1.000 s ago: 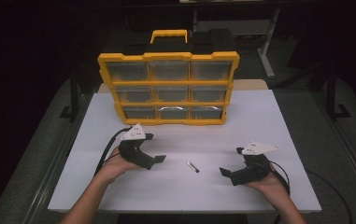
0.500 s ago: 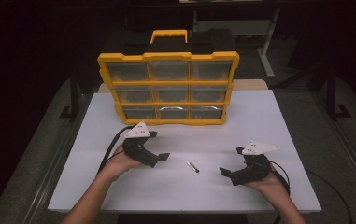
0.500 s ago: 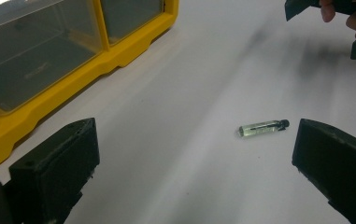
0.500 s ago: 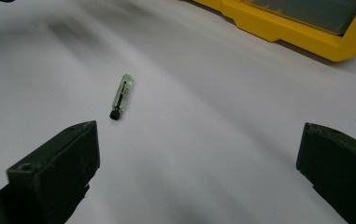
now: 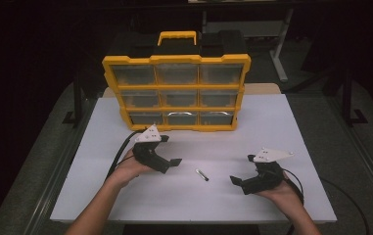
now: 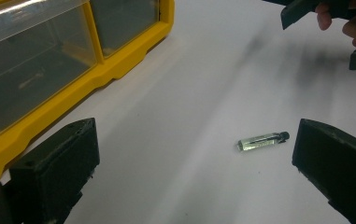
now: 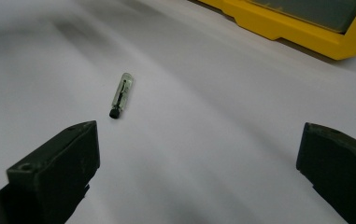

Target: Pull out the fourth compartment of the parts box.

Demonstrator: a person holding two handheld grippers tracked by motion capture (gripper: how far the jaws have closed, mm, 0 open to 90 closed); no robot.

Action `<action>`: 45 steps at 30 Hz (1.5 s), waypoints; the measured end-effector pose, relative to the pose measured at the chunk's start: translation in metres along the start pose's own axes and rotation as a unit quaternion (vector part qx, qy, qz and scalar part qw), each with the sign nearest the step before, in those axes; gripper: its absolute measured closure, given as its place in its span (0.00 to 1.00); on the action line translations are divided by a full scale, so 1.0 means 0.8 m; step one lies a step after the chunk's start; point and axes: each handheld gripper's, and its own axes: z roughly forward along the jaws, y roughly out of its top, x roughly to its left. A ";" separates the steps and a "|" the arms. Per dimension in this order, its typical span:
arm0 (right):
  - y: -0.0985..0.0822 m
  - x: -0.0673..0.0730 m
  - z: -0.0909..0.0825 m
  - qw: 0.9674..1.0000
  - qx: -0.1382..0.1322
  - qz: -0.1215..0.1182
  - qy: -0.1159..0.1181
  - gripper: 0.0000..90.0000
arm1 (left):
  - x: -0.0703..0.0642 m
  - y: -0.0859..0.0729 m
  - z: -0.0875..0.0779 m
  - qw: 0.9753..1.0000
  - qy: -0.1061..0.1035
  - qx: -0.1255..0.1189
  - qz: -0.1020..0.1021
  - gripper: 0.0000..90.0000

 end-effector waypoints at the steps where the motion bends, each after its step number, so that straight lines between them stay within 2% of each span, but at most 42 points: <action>1: 0.000 0.000 0.000 1.000 0.000 0.000 0.000 0.00 | 0.000 0.000 0.001 1.000 0.001 -0.001 -0.001 0.01; 28: 0.001 0.001 0.000 1.000 0.000 0.003 0.001 0.00 | 0.003 0.013 0.025 1.000 -0.012 -0.007 0.003 0.01; 45: 0.001 0.000 0.000 1.000 0.000 0.001 0.001 0.00 | 0.007 0.020 0.034 1.000 -0.012 -0.006 0.004 0.01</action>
